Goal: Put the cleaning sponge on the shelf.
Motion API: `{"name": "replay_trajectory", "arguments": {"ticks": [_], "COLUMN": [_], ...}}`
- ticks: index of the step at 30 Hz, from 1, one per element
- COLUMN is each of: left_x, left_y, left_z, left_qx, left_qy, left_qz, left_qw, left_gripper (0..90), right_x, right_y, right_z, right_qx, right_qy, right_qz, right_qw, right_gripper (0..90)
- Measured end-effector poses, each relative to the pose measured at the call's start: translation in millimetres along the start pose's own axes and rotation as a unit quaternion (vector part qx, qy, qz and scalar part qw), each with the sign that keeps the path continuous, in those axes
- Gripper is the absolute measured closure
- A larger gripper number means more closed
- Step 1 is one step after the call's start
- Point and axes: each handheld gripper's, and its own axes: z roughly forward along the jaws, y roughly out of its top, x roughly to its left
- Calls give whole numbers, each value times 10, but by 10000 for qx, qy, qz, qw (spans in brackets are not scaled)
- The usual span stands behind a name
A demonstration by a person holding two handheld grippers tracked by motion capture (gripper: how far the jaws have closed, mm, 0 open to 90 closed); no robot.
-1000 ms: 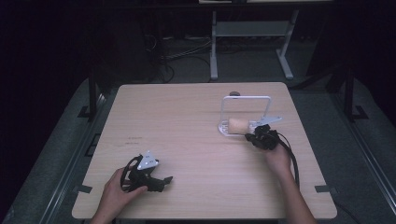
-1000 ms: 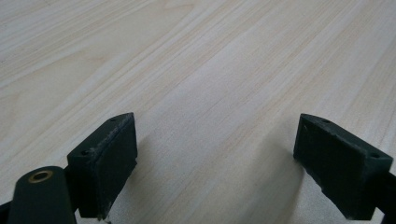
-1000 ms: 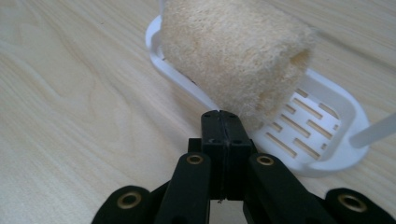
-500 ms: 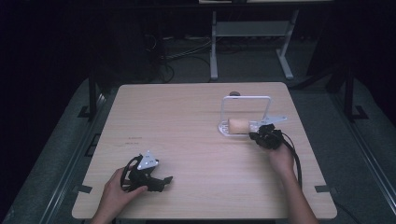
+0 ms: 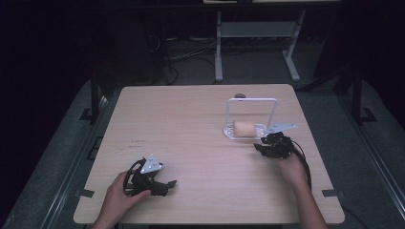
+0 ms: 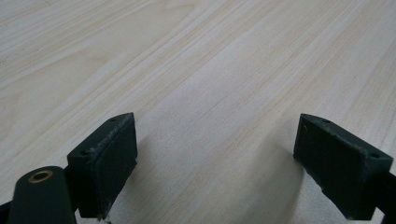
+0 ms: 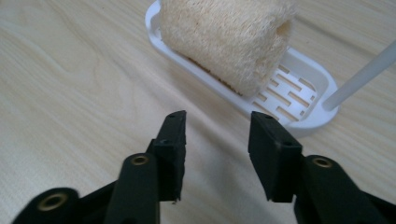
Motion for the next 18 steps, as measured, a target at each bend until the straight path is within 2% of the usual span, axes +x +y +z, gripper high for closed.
{"name": "replay_trajectory", "arguments": {"ticks": [6,18], "left_x": [0,0], "left_y": [0,0], "left_z": [0,0], "left_qx": [1,-3], "left_qy": [-2,0], "left_qz": [1,3], "left_qw": [10000,10000], "left_gripper": [129,129], "right_x": [70,130], "right_y": [-80,-241], "right_z": [-47,-176], "right_qx": [32,-39], "right_qy": [-77,-101], "right_qz": [-9,191], "right_qw": [10000,9998], "right_gripper": [449,293]}}
